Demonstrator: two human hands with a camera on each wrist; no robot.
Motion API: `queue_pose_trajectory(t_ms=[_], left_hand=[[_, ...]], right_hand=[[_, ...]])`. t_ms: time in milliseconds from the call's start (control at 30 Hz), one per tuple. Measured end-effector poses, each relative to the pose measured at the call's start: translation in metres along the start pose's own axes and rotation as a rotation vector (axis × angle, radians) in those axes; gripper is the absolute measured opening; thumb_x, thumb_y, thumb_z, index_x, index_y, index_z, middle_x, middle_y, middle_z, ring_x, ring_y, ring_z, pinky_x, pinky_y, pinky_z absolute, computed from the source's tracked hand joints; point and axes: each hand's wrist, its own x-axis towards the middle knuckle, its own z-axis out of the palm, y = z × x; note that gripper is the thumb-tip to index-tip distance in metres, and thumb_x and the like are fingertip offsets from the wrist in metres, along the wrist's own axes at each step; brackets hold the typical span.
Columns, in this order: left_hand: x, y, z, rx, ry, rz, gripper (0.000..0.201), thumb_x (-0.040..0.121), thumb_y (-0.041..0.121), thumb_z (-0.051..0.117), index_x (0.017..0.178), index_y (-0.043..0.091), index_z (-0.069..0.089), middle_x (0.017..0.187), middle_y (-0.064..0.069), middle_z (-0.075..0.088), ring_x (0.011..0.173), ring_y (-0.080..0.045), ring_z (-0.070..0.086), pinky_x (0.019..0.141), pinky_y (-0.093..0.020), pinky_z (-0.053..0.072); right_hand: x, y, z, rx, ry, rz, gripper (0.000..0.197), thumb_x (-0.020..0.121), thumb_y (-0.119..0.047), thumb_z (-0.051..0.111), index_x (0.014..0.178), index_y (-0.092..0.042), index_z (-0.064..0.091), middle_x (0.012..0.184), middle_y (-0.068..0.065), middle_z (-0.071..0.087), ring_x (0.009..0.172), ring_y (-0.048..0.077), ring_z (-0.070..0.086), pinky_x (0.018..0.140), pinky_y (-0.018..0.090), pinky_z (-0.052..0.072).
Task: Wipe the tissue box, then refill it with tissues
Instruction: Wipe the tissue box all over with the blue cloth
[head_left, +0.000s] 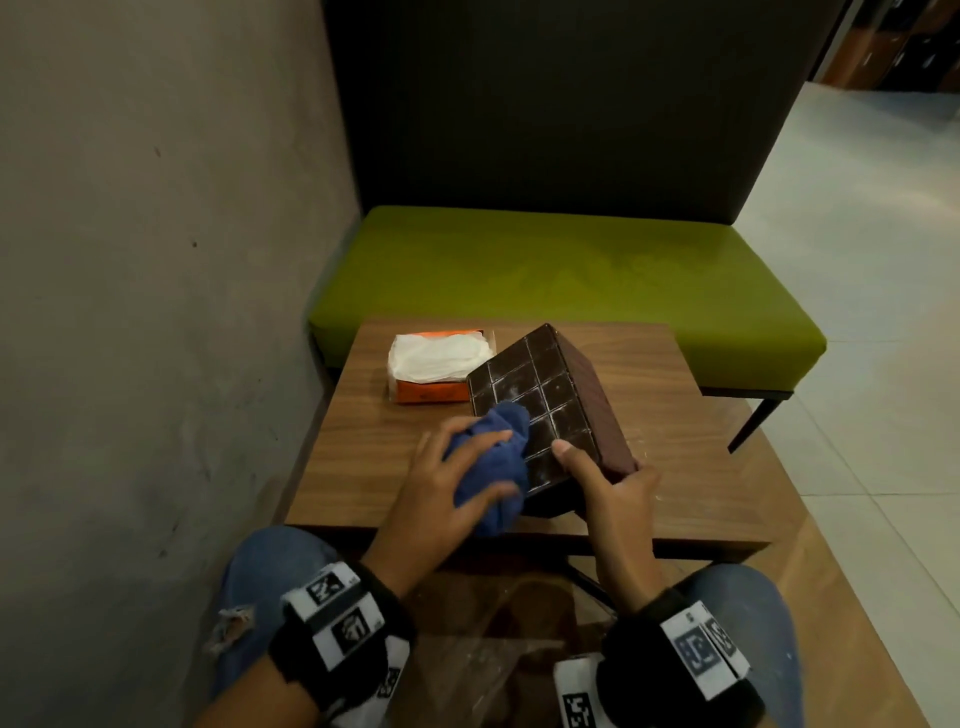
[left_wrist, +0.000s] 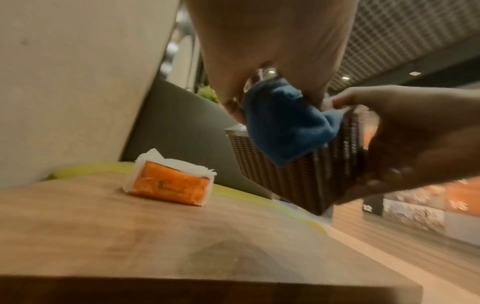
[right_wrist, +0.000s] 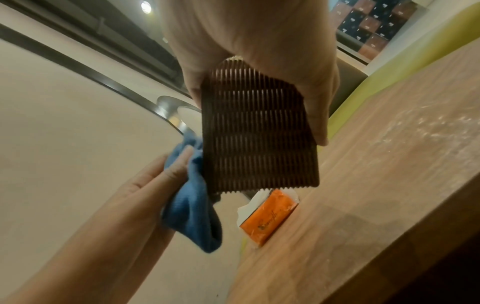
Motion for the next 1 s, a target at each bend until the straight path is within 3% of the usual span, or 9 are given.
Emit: queue_pose_trajectory(t_ms=[67, 133, 233, 367, 533, 733, 867, 933, 1000], left_hand=[[0.005, -0.004, -0.005, 0.002, 0.094, -0.039, 0.037, 0.082, 0.048, 0.05, 0.117, 0.036, 0.056, 0.118, 0.018, 0.038, 0.116, 0.0, 0.037, 0.099, -0.018, 0.033], [0.003, 0.005, -0.004, 0.04, 0.064, 0.037, 0.031, 0.082, 0.042, 0.051, 0.111, 0.035, 0.058, 0.112, 0.023, 0.034, 0.114, 0.008, 0.032, 0.095, -0.008, 0.028], [-0.006, 0.008, -0.001, 0.063, -0.044, 0.151, 0.028, 0.082, 0.034, 0.053, 0.11, 0.03, 0.06, 0.114, 0.018, 0.037, 0.116, 0.008, 0.029, 0.096, -0.006, 0.026], [0.004, 0.003, -0.005, 0.036, 0.073, 0.033, 0.032, 0.084, 0.038, 0.05, 0.112, 0.028, 0.063, 0.113, 0.011, 0.043, 0.112, -0.002, 0.037, 0.095, -0.006, 0.024], [0.002, 0.026, 0.003, -0.011, -0.015, 0.06, 0.032, 0.085, 0.037, 0.049, 0.113, 0.029, 0.063, 0.114, 0.014, 0.04, 0.115, 0.002, 0.034, 0.096, -0.003, 0.022], [-0.005, 0.001, -0.008, -0.002, -0.027, -0.013, 0.028, 0.084, 0.041, 0.05, 0.106, 0.034, 0.065, 0.108, 0.014, 0.044, 0.111, -0.002, 0.039, 0.091, -0.017, 0.033], [0.008, 0.027, -0.002, -0.125, 0.056, -0.03, 0.029, 0.086, 0.038, 0.051, 0.109, 0.028, 0.065, 0.108, 0.009, 0.047, 0.11, -0.01, 0.046, 0.095, -0.026, 0.039], [0.013, 0.039, 0.001, -0.136, 0.044, -0.006, 0.029, 0.086, 0.039, 0.051, 0.11, 0.028, 0.064, 0.11, 0.01, 0.046, 0.112, -0.01, 0.045, 0.097, -0.024, 0.037], [0.012, 0.038, 0.0, -0.108, 0.009, 0.012, 0.029, 0.087, 0.039, 0.051, 0.111, 0.029, 0.064, 0.111, 0.01, 0.046, 0.112, -0.009, 0.044, 0.098, -0.026, 0.038]], right_hand=[[-0.004, -0.001, 0.003, 0.01, 0.002, -0.008, 0.073, 0.071, -0.03, 0.082, 0.121, -0.019, 0.03, 0.111, 0.004, 0.054, 0.101, 0.022, 0.061, 0.088, 0.044, 0.055], [-0.005, -0.004, 0.006, 0.036, 0.01, -0.005, 0.072, 0.073, -0.028, 0.08, 0.123, -0.017, 0.03, 0.11, 0.004, 0.054, 0.099, 0.022, 0.061, 0.088, 0.043, 0.054], [-0.002, -0.006, 0.005, 0.042, 0.015, -0.029, 0.071, 0.074, -0.024, 0.079, 0.124, -0.015, 0.03, 0.109, 0.004, 0.054, 0.097, 0.019, 0.06, 0.085, 0.039, 0.054], [-0.004, -0.005, 0.008, 0.048, 0.001, -0.032, 0.069, 0.075, -0.023, 0.079, 0.12, -0.019, 0.026, 0.107, 0.0, 0.053, 0.099, 0.017, 0.059, 0.087, 0.038, 0.053], [-0.006, -0.003, 0.009, 0.029, 0.012, -0.048, 0.066, 0.076, -0.021, 0.077, 0.119, -0.018, 0.027, 0.107, 0.004, 0.053, 0.095, 0.017, 0.059, 0.085, 0.038, 0.053], [-0.005, -0.001, 0.005, 0.007, 0.049, -0.098, 0.073, 0.073, -0.025, 0.08, 0.12, -0.023, 0.024, 0.112, 0.003, 0.052, 0.105, 0.021, 0.057, 0.09, 0.04, 0.052], [-0.005, -0.002, 0.015, -0.014, 0.028, -0.129, 0.07, 0.071, -0.03, 0.08, 0.117, -0.019, 0.028, 0.114, 0.007, 0.054, 0.105, 0.021, 0.058, 0.084, 0.035, 0.052], [-0.006, -0.002, 0.017, -0.009, 0.018, -0.114, 0.076, 0.063, -0.043, 0.08, 0.117, -0.018, 0.031, 0.113, 0.009, 0.057, 0.104, 0.025, 0.06, 0.088, 0.043, 0.054], [-0.006, -0.003, 0.015, 0.009, 0.025, -0.105, 0.075, 0.064, -0.042, 0.077, 0.118, -0.018, 0.031, 0.107, 0.005, 0.056, 0.104, 0.026, 0.06, 0.091, 0.049, 0.052]])
